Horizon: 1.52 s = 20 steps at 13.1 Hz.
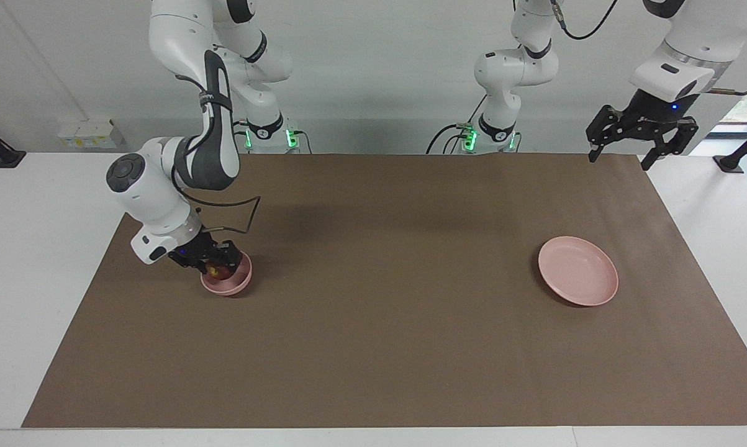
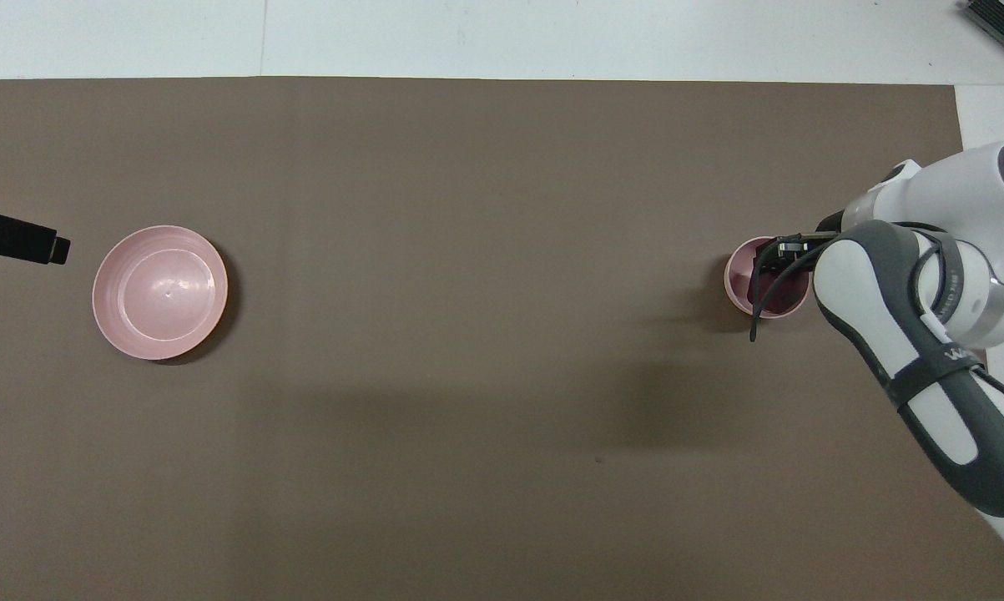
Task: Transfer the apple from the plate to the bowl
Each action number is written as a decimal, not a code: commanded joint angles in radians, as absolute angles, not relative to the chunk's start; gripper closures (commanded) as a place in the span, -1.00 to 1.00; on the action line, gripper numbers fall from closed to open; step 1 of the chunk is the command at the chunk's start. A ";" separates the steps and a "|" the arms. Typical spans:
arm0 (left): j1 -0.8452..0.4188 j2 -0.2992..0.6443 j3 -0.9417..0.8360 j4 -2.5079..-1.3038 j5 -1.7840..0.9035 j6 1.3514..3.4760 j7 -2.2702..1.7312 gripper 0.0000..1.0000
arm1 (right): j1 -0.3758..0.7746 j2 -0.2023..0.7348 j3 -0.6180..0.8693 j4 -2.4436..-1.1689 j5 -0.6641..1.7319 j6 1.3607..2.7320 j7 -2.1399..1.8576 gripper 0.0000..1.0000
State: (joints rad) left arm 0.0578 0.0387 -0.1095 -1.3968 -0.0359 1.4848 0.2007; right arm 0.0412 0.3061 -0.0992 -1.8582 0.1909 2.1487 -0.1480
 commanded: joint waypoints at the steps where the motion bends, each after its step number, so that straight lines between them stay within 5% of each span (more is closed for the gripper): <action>1: 0.077 0.005 -0.114 -1.433 -0.052 1.457 0.202 -1.00 | 0.037 0.318 -0.092 -1.864 0.170 2.183 -0.163 -0.54; 4: 0.068 -0.002 -0.115 -1.437 -0.043 1.447 0.203 -1.00 | 0.035 0.319 -0.092 -1.850 0.170 2.186 -0.155 -1.00; 11: 0.069 -0.046 -0.117 -1.513 -0.009 1.492 0.215 -1.00 | 0.049 0.241 -0.097 -1.780 0.060 2.086 -0.022 -1.00; 20: 0.068 -0.026 -0.115 -1.477 0.009 1.496 0.222 -1.00 | 0.046 0.011 -0.100 -1.579 -0.014 1.605 0.032 -1.00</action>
State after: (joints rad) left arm 0.0642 -0.0156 -0.1122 -1.4723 0.0049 1.4804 0.2098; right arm 0.0477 0.0246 -0.1011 -1.6282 0.0068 1.6880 0.0108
